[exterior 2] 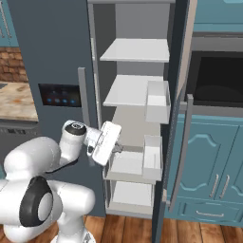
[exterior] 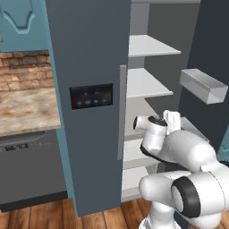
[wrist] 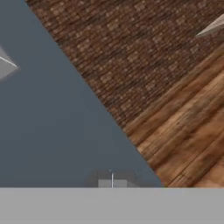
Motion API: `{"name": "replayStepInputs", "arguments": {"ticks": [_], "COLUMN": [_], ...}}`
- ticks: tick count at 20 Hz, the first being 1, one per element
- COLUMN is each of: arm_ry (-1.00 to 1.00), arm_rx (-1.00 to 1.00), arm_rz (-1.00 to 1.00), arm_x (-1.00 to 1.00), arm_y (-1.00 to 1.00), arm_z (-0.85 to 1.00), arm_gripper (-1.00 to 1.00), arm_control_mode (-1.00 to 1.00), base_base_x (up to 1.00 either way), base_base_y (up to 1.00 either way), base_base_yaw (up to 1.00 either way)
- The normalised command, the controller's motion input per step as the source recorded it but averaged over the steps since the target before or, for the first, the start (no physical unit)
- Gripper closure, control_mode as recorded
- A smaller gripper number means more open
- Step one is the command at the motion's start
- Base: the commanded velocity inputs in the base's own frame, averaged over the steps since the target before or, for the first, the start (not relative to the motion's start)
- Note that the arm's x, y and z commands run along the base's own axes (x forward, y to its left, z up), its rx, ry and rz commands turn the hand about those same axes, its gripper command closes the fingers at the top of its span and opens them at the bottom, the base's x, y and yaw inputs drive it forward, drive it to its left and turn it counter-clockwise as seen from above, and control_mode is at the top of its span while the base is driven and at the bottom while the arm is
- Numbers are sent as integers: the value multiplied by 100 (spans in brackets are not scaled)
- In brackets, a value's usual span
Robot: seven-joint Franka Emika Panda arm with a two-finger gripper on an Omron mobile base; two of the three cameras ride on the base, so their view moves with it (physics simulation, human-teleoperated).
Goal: Place one of the steaks on the plate and the other in the bowl. Then place the bowl in the fridge.
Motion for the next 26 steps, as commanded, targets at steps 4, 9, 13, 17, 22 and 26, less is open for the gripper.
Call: {"name": "replayStepInputs", "arguments": {"ticks": [4, 9, 13, 17, 22, 26], "arm_ry": [-54, -51, -51, -53, -59, -46], "arm_rx": [51, 33, 16, 18, 24, 30], "arm_rz": [-11, -16, -17, -18, -19, -20], "arm_x": [-27, -39, -28, -25, -37, -32], "arm_y": [4, 46, 67, 51, 24, 11], "arm_z": [14, 16, 15, 18, 17, 22], "arm_gripper": [100, 100, 100, 100, 100, 100], "arm_control_mode": [-100, -100, -100, -100, -100, -100], "base_base_x": [0, 0, 0, 0, 0, 0], "base_base_y": [0, 0, 0, 0, 0, 0], "base_base_yaw": [0, 0, 0, 0, 0, 0]}}
